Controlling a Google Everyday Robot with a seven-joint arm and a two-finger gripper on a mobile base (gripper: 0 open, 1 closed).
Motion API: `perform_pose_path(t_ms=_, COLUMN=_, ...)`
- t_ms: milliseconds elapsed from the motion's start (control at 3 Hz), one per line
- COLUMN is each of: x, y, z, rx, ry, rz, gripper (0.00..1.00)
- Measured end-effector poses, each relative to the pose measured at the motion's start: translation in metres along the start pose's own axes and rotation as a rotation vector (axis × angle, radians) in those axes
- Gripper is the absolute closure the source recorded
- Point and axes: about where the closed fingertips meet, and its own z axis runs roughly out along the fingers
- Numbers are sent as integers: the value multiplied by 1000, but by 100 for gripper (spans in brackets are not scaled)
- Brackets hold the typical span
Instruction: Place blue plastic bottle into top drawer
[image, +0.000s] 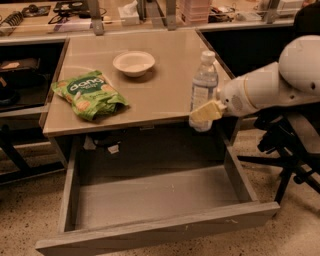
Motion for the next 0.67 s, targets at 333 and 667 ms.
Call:
perform_pose_path(t_ms=333, x=34, y=34, z=-13, rx=-16, ry=27, rz=81, gripper=100)
perform_pose_path(t_ms=667, x=43, y=38, z=-12, rx=-20, ry=41, rz=90, gripper=100)
